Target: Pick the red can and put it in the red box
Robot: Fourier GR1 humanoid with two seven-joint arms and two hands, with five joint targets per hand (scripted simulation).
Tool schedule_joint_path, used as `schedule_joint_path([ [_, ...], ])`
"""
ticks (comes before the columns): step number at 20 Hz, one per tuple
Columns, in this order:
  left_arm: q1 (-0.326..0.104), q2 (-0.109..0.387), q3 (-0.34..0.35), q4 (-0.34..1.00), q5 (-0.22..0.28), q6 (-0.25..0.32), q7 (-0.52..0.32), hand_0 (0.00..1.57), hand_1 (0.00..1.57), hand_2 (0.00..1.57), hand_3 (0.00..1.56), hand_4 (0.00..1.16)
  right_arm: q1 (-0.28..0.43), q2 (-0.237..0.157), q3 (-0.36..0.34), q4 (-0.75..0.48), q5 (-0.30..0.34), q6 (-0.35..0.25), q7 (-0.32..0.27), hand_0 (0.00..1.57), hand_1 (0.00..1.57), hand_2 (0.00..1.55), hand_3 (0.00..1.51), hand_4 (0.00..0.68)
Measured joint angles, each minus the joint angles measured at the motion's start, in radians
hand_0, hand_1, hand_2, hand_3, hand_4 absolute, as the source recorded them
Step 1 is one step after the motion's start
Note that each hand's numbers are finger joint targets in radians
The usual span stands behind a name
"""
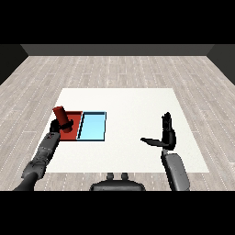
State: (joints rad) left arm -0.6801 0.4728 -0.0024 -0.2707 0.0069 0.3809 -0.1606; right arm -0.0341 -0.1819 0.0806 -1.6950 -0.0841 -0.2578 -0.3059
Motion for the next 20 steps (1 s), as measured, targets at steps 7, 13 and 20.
schedule_joint_path([
  [7, -0.033, -0.01, -0.023, 0.135, -0.046, -0.124, -0.038, 0.0, 0.0, 0.0, 0.0, 0.27, -0.019, -0.004, -0.017, 0.046, 0.014, 0.004, -0.027, 0.0, 0.0, 0.0, 0.0, 0.0],
  [13, -0.089, 0.022, -0.06, 0.196, -0.105, -0.114, 0.026, 0.0, 0.0, 0.0, 0.0, 0.0, -0.032, -0.001, -0.027, 0.05, 0.003, 0.023, -0.03, 0.0, 0.0, 0.0, 0.0, 0.0],
  [20, -0.063, 0.035, 0.094, 0.1, 0.039, -0.061, -0.168, 0.0, 0.0, 0.0, 0.0, 0.0, -0.032, -0.002, -0.048, 0.036, -0.035, 0.056, -0.046, 0.0, 0.0, 0.0, 0.0, 0.0],
])
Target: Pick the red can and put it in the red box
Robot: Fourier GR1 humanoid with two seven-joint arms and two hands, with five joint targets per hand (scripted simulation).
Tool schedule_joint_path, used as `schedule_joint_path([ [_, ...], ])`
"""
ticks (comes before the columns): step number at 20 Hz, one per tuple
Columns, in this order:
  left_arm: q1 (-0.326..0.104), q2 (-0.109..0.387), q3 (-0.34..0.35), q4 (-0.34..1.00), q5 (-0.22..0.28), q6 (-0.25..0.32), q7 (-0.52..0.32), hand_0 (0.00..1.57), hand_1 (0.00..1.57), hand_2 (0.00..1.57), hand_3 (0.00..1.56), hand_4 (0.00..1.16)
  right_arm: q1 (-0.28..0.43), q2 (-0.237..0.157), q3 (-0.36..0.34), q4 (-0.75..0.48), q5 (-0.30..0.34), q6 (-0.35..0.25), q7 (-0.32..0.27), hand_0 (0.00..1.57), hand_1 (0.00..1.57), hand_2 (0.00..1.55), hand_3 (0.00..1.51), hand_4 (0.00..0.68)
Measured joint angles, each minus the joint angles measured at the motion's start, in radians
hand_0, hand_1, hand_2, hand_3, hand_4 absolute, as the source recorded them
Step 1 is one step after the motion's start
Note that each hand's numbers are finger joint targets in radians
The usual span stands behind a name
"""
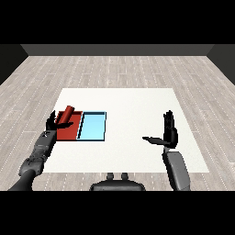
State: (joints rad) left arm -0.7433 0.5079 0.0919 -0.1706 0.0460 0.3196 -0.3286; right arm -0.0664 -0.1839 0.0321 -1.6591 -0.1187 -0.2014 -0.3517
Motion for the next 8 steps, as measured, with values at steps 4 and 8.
schedule_joint_path([
  [4, -0.012, -0.06, 0.105, -0.14, 0.118, -0.05, -0.192, 0.0, 0.0, 0.0, 0.0, 0.0, 0.005, 0.012, 0.01, -0.014, -0.027, 0.026, -0.006, 0.0, 0.0, 0.0, 0.0, 0.0],
  [8, -0.016, -0.169, 0.145, -0.282, 0.203, -0.164, -0.325, 0.0, 0.0, 0.0, 0.0, 0.0, 0.018, 0.023, 0.039, -0.009, -0.057, 0.075, -0.015, 0.0, 0.0, 0.0, 0.0, 0.0],
])
